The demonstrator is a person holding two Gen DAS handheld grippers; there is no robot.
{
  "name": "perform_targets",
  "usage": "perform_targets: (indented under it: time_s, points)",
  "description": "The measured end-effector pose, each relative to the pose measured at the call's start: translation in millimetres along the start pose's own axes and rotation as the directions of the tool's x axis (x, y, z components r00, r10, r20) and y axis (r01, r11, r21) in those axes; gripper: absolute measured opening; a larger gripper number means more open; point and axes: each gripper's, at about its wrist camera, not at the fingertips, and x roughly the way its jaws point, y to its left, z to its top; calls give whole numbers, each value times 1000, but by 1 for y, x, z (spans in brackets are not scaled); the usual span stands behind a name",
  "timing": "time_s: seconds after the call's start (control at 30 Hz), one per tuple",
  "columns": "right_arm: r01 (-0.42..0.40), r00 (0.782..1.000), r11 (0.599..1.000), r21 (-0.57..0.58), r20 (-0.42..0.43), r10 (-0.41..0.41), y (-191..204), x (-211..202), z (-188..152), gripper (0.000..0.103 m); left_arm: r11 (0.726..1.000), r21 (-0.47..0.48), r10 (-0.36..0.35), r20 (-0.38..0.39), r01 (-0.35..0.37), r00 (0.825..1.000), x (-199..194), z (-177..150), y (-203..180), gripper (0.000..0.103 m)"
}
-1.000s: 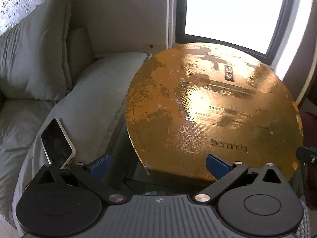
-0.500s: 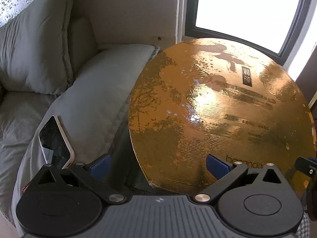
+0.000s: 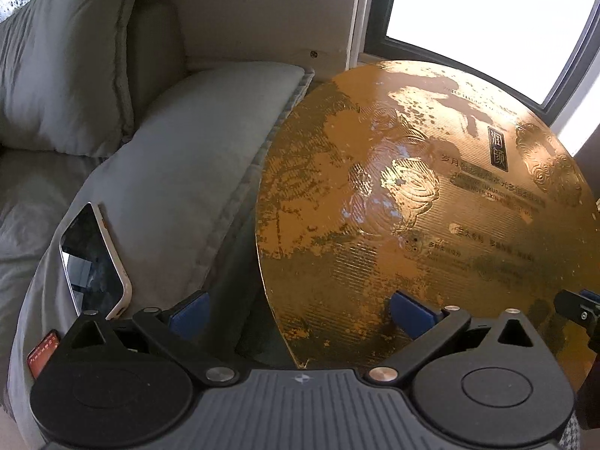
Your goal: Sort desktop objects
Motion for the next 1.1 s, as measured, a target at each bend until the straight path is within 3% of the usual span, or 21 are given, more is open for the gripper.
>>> perform_targets:
  time_s: [0.2,0.37,0.5,0.57,0.63,0.8,1.1]
  points:
    - [27,999,997,-68,-17,-28,14,5,3,49,1000,10,-13,1,13,1000,2,1,2,103]
    - [-1,1000,999,-35,-17,1,11,-10,1,46,999,28,39,-1,-39,999,-6,0,-2,101]
    - [-29,999,999,-14,16,30,2,-37,-3,48,999,49,23,27,-24,999,-27,-5,-10,101]
    - [-45,999,999,19,21,44,-5,-48,-6,54,998,62,16,45,-19,999,-38,-8,-16,102]
    - [-57,998,997,59,18,56,-14,-59,-9,69,997,72,-6,57,2,998,-49,-12,-24,102]
    - [-84,996,987,134,33,80,-36,-89,-20,83,993,115,-41,79,32,996,-74,-21,-47,102]
    - [-90,993,981,174,91,75,-68,-137,-36,88,966,242,-112,75,91,991,-110,-47,-85,103]
